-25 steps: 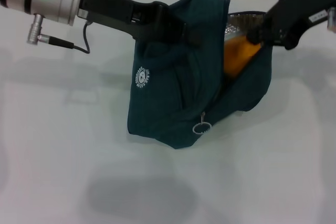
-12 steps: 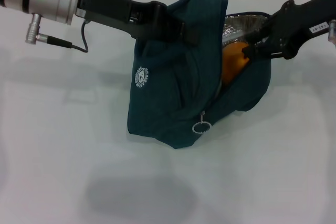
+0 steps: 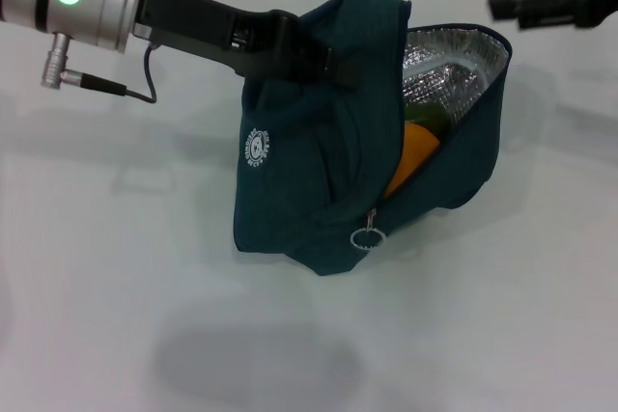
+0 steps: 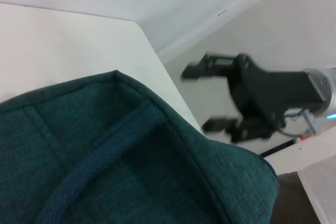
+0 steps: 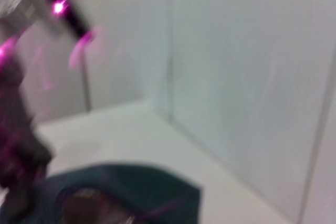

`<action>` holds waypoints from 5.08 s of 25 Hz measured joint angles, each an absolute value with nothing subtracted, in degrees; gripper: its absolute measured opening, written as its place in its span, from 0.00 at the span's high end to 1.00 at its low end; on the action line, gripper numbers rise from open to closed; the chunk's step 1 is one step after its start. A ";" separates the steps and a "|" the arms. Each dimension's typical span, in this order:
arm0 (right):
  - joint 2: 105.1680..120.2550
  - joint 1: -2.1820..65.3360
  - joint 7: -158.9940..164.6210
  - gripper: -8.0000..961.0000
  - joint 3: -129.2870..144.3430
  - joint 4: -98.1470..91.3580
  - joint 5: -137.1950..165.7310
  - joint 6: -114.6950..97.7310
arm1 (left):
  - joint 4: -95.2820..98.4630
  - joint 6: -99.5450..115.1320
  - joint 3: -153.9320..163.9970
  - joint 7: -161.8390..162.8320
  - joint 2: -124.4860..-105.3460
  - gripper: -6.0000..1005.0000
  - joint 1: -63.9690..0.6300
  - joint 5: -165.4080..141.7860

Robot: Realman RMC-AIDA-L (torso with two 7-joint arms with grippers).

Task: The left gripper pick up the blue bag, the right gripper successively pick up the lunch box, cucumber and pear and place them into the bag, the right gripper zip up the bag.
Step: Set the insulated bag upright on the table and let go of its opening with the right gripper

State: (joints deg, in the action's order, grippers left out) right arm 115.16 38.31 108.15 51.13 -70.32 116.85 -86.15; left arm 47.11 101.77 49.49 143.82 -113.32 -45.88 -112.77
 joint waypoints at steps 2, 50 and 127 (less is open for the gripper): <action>115.15 37.11 108.06 0.37 47.92 -69.32 114.37 -85.42 | 47.11 101.75 49.48 143.78 -113.40 0.92 -45.88 -112.77; 114.82 40.05 109.24 0.75 57.33 -38.07 108.03 -67.89 | 45.81 101.87 48.87 139.97 -114.61 0.93 -42.85 -110.22; 112.13 33.74 115.30 0.98 47.58 -36.35 93.52 -102.05 | 32.03 102.69 50.85 126.56 -117.82 0.89 -40.46 -109.08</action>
State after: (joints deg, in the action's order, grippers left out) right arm 112.13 33.74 115.30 47.59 -36.35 93.52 -102.05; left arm 32.03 102.69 50.85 126.56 -117.82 -40.46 -109.08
